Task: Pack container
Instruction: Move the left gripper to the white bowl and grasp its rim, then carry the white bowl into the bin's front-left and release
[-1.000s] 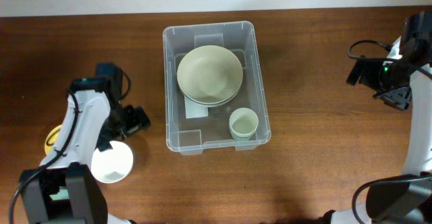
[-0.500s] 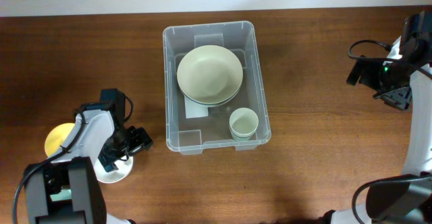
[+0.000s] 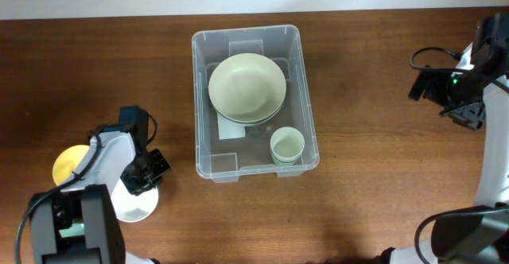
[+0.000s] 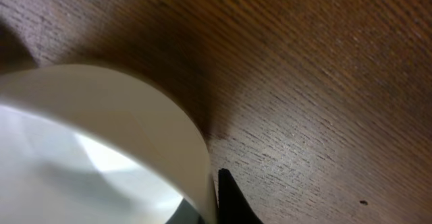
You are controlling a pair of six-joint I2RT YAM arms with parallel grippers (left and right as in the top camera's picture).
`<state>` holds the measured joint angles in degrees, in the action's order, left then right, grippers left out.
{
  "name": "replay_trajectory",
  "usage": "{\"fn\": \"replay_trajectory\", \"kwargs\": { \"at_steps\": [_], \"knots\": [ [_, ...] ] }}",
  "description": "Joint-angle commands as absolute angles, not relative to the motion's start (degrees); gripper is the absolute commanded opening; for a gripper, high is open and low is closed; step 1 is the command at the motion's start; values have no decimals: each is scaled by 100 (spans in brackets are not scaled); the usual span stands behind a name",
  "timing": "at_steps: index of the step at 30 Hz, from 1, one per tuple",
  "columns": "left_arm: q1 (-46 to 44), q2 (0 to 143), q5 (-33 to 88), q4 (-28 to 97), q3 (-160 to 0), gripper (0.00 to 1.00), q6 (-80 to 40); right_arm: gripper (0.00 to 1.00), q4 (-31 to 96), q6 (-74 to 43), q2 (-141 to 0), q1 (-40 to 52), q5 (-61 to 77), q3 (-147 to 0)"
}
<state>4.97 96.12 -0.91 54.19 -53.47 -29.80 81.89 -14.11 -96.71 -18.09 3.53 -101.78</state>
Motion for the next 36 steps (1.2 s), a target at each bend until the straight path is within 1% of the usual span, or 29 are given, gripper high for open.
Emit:
{"fn": "replay_trajectory", "kwargs": {
  "at_steps": [1,7,10,15,18,23,25,29,36],
  "knots": [
    [530,9636,-36,5406,-5406,1,-2993,99,8169,-1376,-9690,-1839,279,-10141],
    [445,9476,-34,5669,-5933,1,-2991,99,8167,-1376,-9690,-1839,276,-10141],
    [143,9164,-34,5924,-6552,1,-2991,99,8167,-1376,-9690,-1839,276,-10141],
    [-926,8541,-45,6202,-7955,1,-2991,99,8167,-1376,-9690,-1839,276,-10141],
    [-1861,8418,-460,6200,-8694,1,-2993,99,8167,-1376,-9690,-1839,276,-10141],
    [-3146,8501,-635,5867,-8941,1,-2998,99,8167,-1378,-9690,-1839,279,-10141],
    [-3435,8672,-626,5839,-8938,1,-3002,99,8169,-1376,-9690,-1839,279,-10141],
    [-3704,9303,-373,5920,-8934,1,-3002,99,8171,-1376,-9690,-1839,279,-10141],
    [-3697,10219,-248,6254,-8930,1,-3194,99,8189,-1376,-9690,-1839,279,-10141]
  ]
}}
